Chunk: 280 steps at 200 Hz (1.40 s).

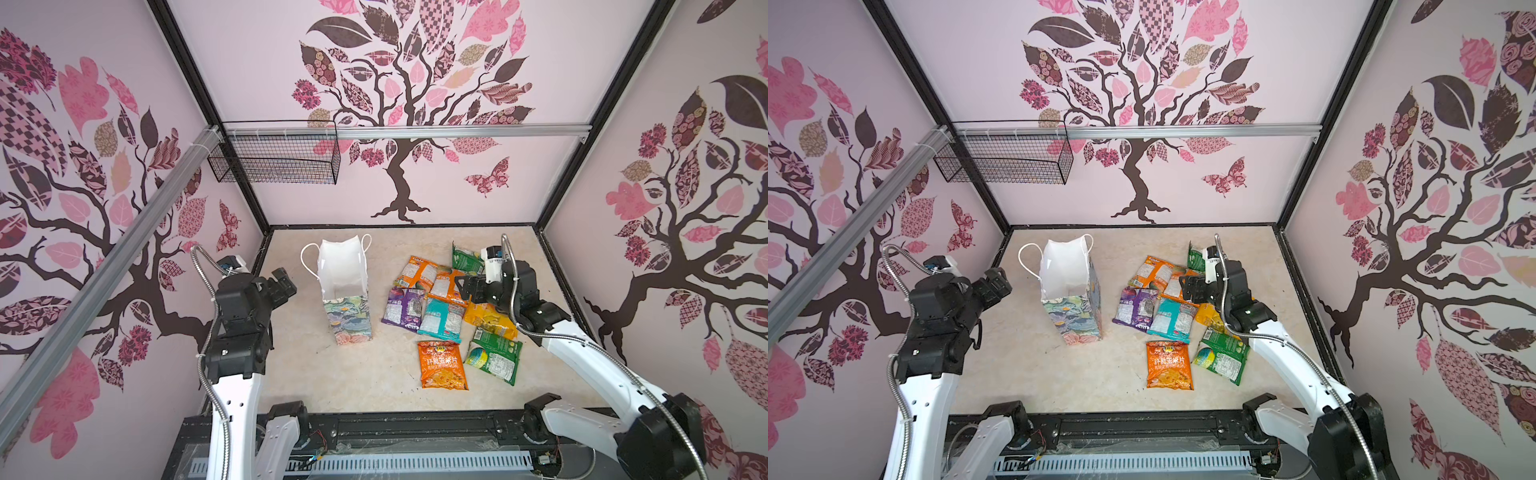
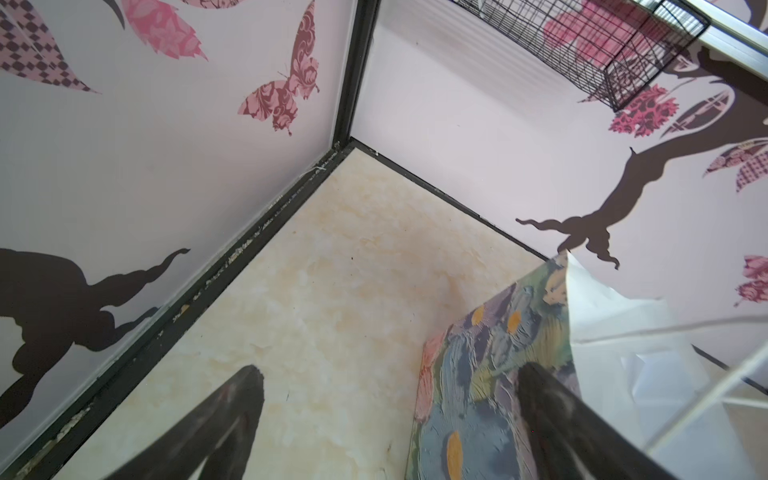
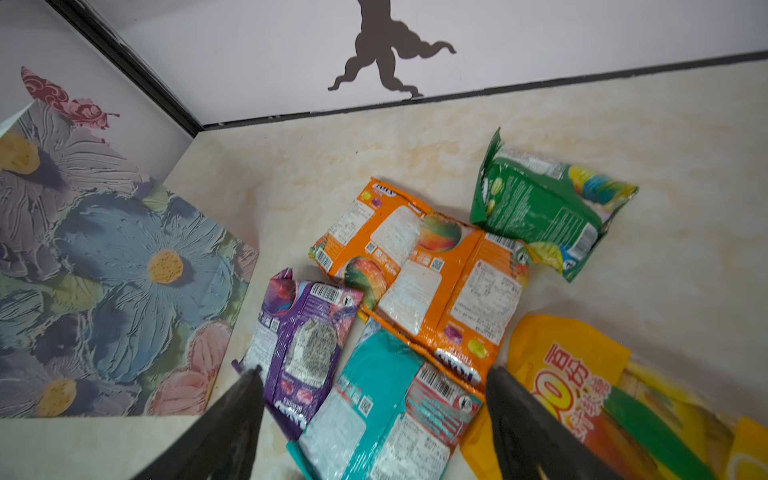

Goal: Place the snacks into the paper bag

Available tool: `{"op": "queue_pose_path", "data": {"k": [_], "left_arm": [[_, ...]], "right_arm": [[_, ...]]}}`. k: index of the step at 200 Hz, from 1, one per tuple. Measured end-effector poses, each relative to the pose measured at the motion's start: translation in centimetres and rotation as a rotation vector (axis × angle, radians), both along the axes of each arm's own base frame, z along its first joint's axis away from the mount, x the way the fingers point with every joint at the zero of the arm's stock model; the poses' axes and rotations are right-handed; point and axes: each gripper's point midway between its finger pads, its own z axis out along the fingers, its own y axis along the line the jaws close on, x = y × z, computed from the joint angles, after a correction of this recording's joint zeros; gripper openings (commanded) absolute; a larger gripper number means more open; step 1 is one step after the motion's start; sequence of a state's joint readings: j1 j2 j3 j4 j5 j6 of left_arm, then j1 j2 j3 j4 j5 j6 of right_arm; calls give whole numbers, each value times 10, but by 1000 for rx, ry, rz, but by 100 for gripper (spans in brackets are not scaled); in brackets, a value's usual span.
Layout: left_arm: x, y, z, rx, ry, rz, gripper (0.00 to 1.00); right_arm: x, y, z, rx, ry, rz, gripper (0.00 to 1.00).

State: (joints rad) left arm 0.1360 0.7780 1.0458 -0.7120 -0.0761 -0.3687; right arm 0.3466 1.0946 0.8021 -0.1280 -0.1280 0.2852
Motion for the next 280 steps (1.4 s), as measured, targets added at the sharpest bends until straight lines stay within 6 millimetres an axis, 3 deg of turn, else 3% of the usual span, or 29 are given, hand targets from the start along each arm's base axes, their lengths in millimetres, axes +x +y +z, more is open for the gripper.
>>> {"op": "queue_pose_path", "data": {"k": [44, 78, 114, 162, 220, 280], "left_arm": [[-4, -35, 23, -26, 46, -215, 98], [8, -61, 17, -77, 66, -372, 98], [29, -74, 10, -111, 77, -472, 98], [42, -82, 15, -117, 41, -532, 98], [45, -80, 10, -115, 59, -521, 96], [36, -79, -3, -136, 126, -508, 92]], "right_arm": [[-31, 4, -30, 26, 195, 22, 80], [-56, 2, -58, 14, 352, 28, 76], [-82, 3, -88, 6, 483, 30, 72], [-140, 28, -131, -63, 656, 147, 70], [-212, 97, -136, -307, 539, 514, 69], [-210, 117, -139, -443, 434, 598, 63]]}}
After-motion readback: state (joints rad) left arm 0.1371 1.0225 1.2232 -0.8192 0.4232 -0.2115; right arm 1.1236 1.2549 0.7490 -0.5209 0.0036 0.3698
